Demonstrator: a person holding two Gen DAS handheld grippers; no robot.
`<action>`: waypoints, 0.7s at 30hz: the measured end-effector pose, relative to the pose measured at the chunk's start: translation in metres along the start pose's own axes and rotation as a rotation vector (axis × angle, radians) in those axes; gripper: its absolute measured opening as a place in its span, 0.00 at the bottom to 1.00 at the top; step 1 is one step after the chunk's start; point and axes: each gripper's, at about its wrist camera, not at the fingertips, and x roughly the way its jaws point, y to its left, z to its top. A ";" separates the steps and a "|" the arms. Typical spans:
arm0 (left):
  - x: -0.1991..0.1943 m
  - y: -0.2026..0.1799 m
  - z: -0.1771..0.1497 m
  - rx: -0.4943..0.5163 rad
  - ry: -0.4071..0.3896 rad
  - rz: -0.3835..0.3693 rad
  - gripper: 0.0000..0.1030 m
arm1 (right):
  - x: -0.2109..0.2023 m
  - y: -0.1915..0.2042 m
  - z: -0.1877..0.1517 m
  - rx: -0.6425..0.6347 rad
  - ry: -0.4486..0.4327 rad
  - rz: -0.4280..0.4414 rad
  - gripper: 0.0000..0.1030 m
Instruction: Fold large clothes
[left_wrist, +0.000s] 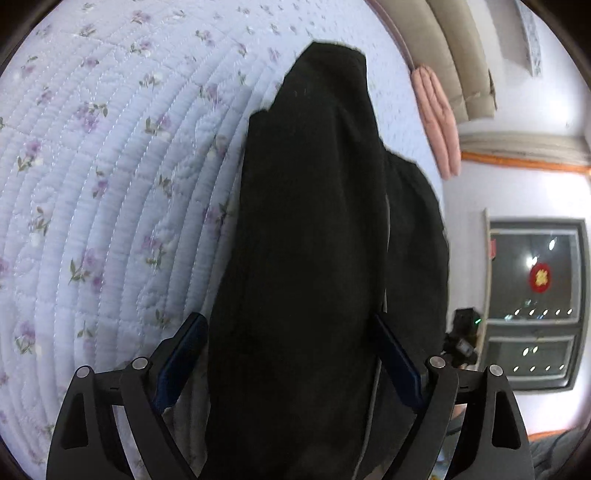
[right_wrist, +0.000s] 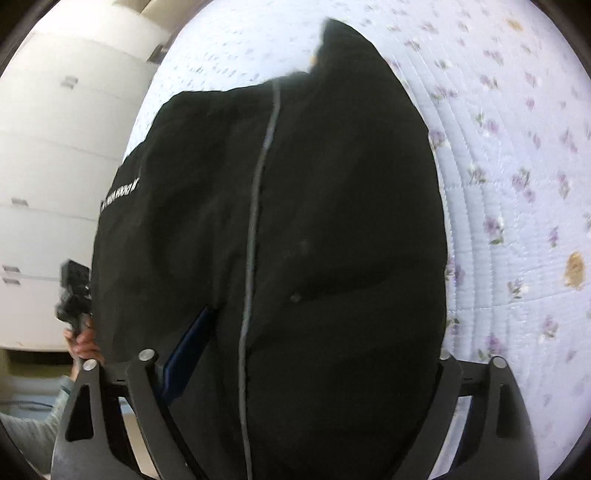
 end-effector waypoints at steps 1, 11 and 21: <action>0.000 -0.003 0.001 0.006 -0.020 0.026 0.81 | 0.001 0.001 0.000 0.005 -0.005 0.004 0.92; -0.015 -0.074 -0.020 0.189 -0.164 0.158 0.24 | -0.028 0.047 -0.033 -0.134 -0.135 -0.140 0.40; -0.077 -0.136 -0.072 0.354 -0.272 0.063 0.20 | -0.089 0.111 -0.090 -0.222 -0.288 -0.163 0.30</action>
